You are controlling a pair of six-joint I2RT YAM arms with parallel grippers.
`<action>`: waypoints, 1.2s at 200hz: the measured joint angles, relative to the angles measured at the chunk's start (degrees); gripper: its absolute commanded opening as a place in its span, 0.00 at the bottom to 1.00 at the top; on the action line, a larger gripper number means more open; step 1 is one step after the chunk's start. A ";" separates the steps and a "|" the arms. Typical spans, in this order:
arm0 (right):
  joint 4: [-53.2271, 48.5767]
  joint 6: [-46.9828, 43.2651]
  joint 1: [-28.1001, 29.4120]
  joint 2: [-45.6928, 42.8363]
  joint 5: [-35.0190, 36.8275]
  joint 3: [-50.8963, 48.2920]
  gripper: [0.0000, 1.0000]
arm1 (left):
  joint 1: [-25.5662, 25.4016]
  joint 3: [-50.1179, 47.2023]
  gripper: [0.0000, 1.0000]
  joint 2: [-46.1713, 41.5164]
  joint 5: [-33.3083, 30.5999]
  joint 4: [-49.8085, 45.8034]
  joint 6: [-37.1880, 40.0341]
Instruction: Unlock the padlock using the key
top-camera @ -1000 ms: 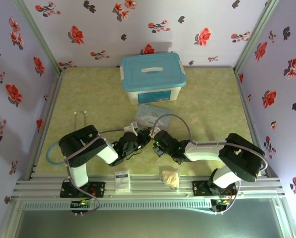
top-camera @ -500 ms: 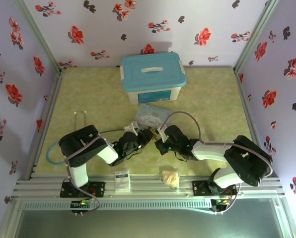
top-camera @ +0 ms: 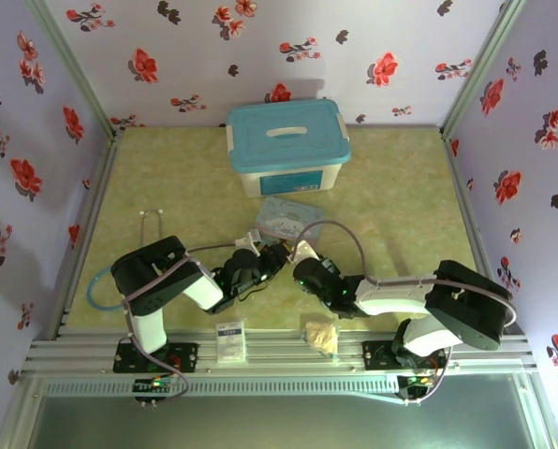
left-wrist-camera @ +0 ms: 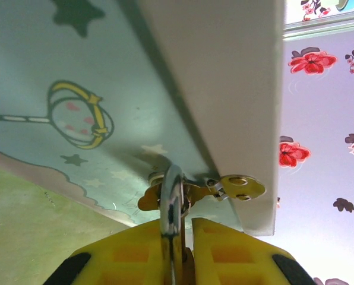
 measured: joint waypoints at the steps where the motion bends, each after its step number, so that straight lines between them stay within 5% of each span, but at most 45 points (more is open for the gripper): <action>1: 0.11 -0.07 0.13 0.13 0.22 0.00 0.28 | 0.00 0.00 0.00 0.00 0.00 0.02 -0.07; 88: 3.02 -3.98 1.77 1.31 0.11 -0.63 0.34 | 0.00 -0.09 0.00 0.74 -0.20 0.46 -1.22; 150: 4.68 -7.04 4.09 3.91 1.62 1.70 0.15 | -0.42 -0.04 0.00 1.07 -1.05 0.48 -1.38; 176: 4.81 -6.75 4.15 5.07 2.71 2.38 0.28 | -0.35 -0.15 0.00 1.07 -1.75 0.22 -1.42; 240: 3.13 -5.60 4.22 4.13 4.09 2.32 0.38 | -0.35 -0.42 0.00 1.07 -1.46 0.39 -1.42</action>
